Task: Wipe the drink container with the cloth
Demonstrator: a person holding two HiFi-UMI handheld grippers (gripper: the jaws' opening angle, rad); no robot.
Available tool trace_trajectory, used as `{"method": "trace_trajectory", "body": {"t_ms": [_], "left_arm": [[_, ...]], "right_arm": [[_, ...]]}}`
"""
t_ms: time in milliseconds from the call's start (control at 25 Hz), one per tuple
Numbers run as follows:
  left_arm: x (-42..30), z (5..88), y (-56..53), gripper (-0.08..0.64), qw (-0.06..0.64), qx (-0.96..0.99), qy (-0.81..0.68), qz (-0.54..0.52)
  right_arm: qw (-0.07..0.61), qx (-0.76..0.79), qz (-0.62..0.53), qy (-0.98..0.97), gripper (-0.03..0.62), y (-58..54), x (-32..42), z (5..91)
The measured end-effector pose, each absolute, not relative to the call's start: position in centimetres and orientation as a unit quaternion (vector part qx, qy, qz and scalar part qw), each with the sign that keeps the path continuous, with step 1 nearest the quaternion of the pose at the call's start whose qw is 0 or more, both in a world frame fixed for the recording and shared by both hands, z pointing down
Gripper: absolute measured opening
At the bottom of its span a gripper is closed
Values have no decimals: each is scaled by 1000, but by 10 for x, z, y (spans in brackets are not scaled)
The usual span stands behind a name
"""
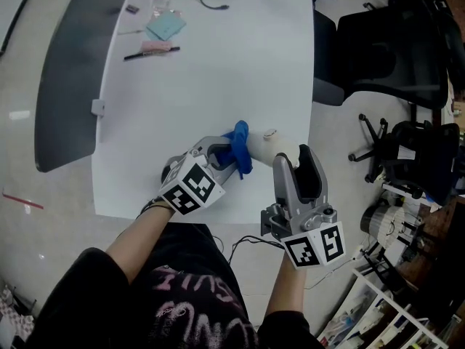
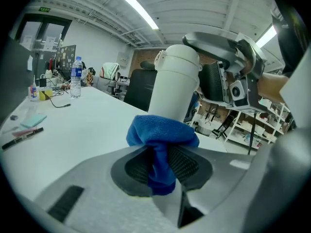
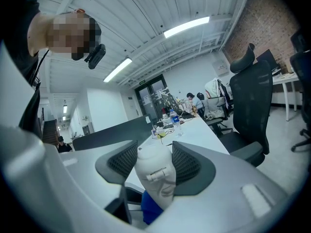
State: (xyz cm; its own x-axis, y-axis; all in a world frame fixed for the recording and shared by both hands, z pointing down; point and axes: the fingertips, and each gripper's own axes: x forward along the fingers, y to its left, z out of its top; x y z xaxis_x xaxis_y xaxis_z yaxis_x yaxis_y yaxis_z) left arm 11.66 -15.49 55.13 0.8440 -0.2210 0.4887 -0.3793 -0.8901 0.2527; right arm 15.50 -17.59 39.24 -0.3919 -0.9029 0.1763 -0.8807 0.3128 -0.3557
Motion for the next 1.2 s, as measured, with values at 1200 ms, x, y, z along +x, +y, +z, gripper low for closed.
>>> {"method": "trace_trajectory", "body": {"t_ms": [1200], "left_arm": [[116,448,-155,94,102,966,-174,160]], "right_arm": [[41,-541,-202,815,236,-175,154,392]]}}
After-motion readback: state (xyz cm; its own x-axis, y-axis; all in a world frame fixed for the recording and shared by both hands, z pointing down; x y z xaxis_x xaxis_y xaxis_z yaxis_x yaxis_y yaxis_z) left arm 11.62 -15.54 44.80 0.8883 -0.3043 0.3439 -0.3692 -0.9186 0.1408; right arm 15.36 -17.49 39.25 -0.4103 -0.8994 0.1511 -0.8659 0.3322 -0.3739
